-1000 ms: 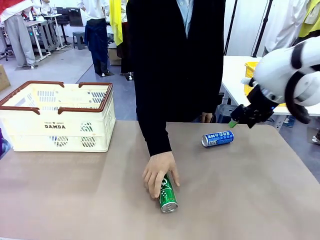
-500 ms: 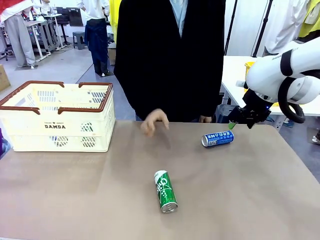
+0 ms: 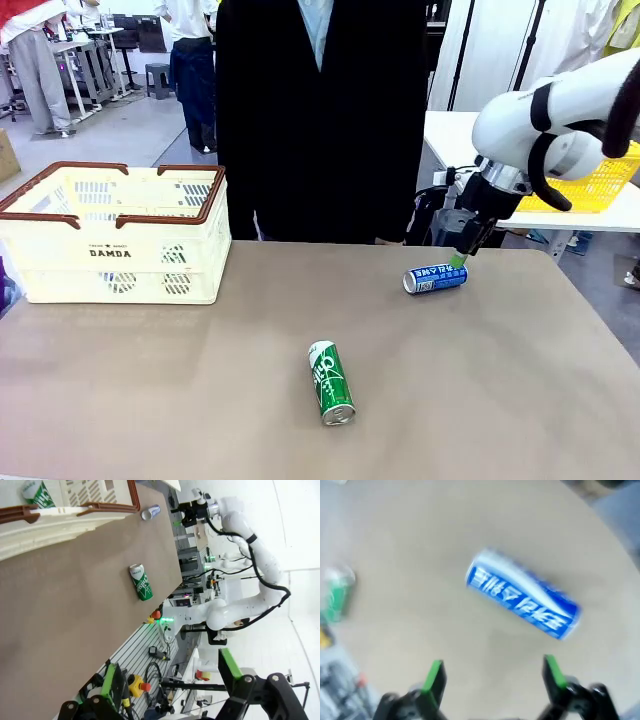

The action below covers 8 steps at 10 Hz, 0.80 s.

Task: Place the drinks into the Shopping basket.
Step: Pick up one drink and place it into the Shopping basket.

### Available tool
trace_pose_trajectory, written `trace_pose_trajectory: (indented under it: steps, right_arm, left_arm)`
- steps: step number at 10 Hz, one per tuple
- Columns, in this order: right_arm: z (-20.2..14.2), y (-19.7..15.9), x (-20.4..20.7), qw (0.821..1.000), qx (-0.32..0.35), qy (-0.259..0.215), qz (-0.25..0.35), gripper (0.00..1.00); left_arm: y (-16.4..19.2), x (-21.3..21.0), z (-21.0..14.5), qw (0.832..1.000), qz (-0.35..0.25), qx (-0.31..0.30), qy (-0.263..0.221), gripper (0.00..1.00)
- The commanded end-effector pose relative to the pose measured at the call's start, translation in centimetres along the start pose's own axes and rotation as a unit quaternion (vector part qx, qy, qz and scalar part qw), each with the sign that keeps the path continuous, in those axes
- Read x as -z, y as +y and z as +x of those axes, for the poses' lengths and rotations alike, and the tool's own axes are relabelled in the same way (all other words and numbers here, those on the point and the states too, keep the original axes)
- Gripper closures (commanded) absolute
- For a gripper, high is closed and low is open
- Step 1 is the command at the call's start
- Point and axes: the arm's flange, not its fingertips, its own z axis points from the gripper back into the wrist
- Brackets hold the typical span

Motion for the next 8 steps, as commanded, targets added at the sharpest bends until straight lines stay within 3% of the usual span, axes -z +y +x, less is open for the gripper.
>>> trace_pose_trajectory:
  steps: [1, 2, 3, 5, 6, 8]
  right_arm:
    - [0.1, -0.9, -0.5, 0.926, -0.36, 0.113, 0.015, 0.0]
    - [0.3, 0.0, 0.1, 0.89, -0.444, 0.105, 0.001, 0.0]
    - [0.6, 0.4, 0.7, 0.886, -0.457, 0.071, -0.035, 0.0]
    - [1.3, 1.2, 1.9, 0.903, -0.396, -0.065, -0.156, 0.0]
    - [1.5, 0.7, 0.5, 0.947, -0.311, 0.075, -0.019, 0.0]
    - [1.5, 0.7, 0.5, 0.947, -0.311, 0.075, -0.019, 0.0]
  left_arm:
    - [-0.2, 0.0, -0.3, 1.0, 0.0, 0.0, 0.004, 0.0]
    - [-0.2, 0.0, -0.3, 1.0, 0.0, 0.0, 0.004, 0.0]
    - [-0.2, 0.0, -0.3, 1.0, 0.0, 0.0, 0.004, 0.0]
    - [-0.2, 0.0, -0.3, 1.0, 0.0, 0.0, 0.004, 0.0]
    - [-0.2, 0.0, -0.3, 1.0, 0.0, 0.0, 0.004, 0.0]
    - [-0.2, 0.0, -0.3, 1.0, 0.0, 0.0, 0.004, 0.0]
